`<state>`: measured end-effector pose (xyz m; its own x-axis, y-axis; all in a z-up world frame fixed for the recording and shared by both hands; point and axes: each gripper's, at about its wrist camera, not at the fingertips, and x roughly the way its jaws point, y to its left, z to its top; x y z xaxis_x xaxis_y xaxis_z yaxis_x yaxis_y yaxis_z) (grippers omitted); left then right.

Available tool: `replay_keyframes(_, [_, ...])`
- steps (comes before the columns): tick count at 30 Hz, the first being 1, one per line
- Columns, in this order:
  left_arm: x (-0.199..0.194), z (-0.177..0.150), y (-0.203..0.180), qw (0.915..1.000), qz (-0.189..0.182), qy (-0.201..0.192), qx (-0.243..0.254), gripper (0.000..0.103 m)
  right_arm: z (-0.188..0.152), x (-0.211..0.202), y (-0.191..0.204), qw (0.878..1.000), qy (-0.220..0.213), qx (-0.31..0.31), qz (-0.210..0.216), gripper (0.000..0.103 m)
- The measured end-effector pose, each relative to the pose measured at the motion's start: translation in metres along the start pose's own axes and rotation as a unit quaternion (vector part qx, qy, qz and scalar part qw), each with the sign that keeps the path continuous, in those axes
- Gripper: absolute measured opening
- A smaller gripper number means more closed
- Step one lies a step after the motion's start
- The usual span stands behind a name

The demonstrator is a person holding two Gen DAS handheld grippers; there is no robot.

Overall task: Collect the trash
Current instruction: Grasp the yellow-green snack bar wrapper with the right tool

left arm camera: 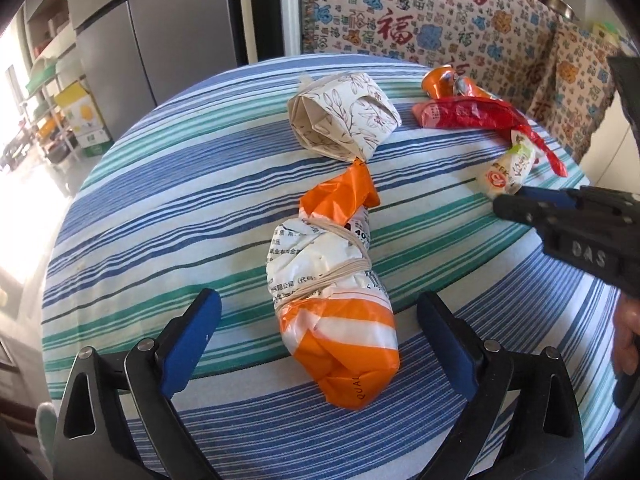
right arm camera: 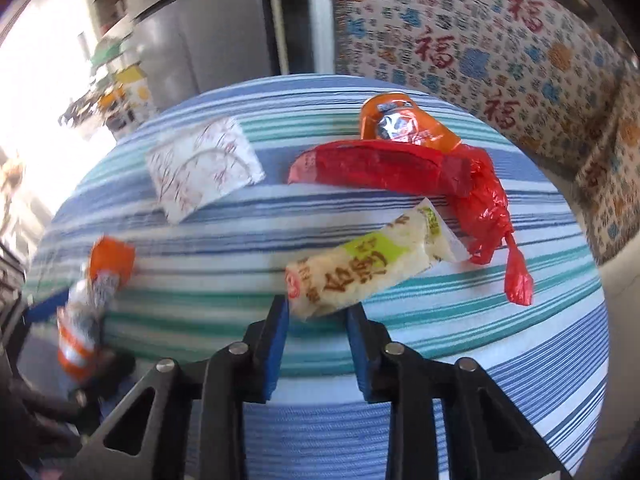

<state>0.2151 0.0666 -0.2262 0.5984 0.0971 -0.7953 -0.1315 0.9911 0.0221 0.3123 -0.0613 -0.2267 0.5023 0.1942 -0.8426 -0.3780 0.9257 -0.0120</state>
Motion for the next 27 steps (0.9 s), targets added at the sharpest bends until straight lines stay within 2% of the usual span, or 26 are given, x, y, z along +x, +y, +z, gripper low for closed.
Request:
replay_keyframes(3, [0.000, 0.000, -0.001, 1.0000, 0.000, 0.000, 0.000, 0.099, -0.020, -0.018, -0.007, 0.999, 0.024, -0.036, 0.015, 0.025])
replay_keyframes(5, [0.001, 0.000, -0.001, 1.0000, 0.000, 0.000, 0.000, 0.099, -0.032, -0.028, -0.017, 0.999, 0.034, -0.038, 0.010, 0.025])
replay_keyframes(6, [0.001, 0.000, -0.001, 1.0000, 0.000, 0.001, 0.000, 0.099, -0.036, -0.032, -0.024, 0.999, 0.036, -0.031, 0.010, 0.029])
replay_keyframes(7, [0.000, -0.001, 0.000, 1.0000, 0.001, 0.001, 0.000, 0.100, -0.041, -0.037, -0.034, 0.999, 0.036, -0.010, 0.015, 0.030])
replay_keyframes(9, [0.001, 0.000, -0.001, 1.0000, 0.003, 0.002, 0.000, 0.101, -0.046, -0.043, -0.046, 0.998, 0.030, 0.044, 0.035, 0.051])
replay_keyframes(11, [0.001, -0.001, 0.000, 1.0000, 0.003, 0.002, 0.000, 0.102, -0.043, -0.046, -0.053, 0.993, 0.013, 0.103, 0.050, 0.061])
replay_keyframes(14, [0.000, -0.002, 0.001, 1.0000, 0.003, 0.002, -0.001, 0.102, -0.026, -0.031, -0.057, 0.982, 0.007, 0.179, 0.060, 0.063])
replay_keyframes(16, [0.001, -0.002, 0.001, 1.0000, 0.002, 0.002, -0.001, 0.102, -0.011, -0.016, -0.061, 0.970, 0.002, 0.235, 0.064, 0.063])
replay_keyframes(18, [0.000, -0.002, 0.002, 1.0000, 0.000, 0.001, -0.003, 0.101, -0.003, 0.000, -0.066, 0.956, 0.011, 0.290, 0.051, 0.063])
replay_keyframes(19, [0.001, -0.001, 0.003, 1.0000, -0.001, 0.001, -0.003, 0.101, 0.003, 0.003, -0.067, 0.949, 0.000, 0.313, 0.038, 0.066])
replay_keyframes(21, [0.000, -0.001, 0.003, 1.0000, -0.003, 0.001, -0.004, 0.101, 0.016, 0.009, -0.064, 0.946, 0.000, 0.324, 0.014, 0.069])
replay_keyframes(22, [0.000, -0.001, 0.003, 1.0000, -0.003, 0.001, -0.004, 0.101, 0.021, 0.012, -0.060, 0.950, 0.006, 0.313, 0.005, 0.069])
replay_keyframes(23, [0.000, -0.001, 0.003, 1.0000, -0.003, 0.002, -0.003, 0.101, 0.027, 0.015, -0.053, 0.959, 0.013, 0.282, -0.012, 0.068])
replay_keyframes(25, [0.001, -0.001, 0.003, 1.0000, -0.003, 0.002, -0.002, 0.101, 0.032, 0.018, -0.039, 0.979, 0.024, 0.202, -0.031, 0.047])
replay_keyframes(26, [0.001, -0.001, 0.002, 1.0000, -0.003, 0.003, -0.002, 0.101, 0.030, 0.016, -0.032, 0.987, 0.028, 0.155, -0.029, 0.029])
replay_keyframes(27, [0.000, -0.001, 0.002, 1.0000, -0.003, 0.003, -0.001, 0.101, 0.026, 0.012, -0.027, 0.993, 0.030, 0.113, -0.023, 0.026])
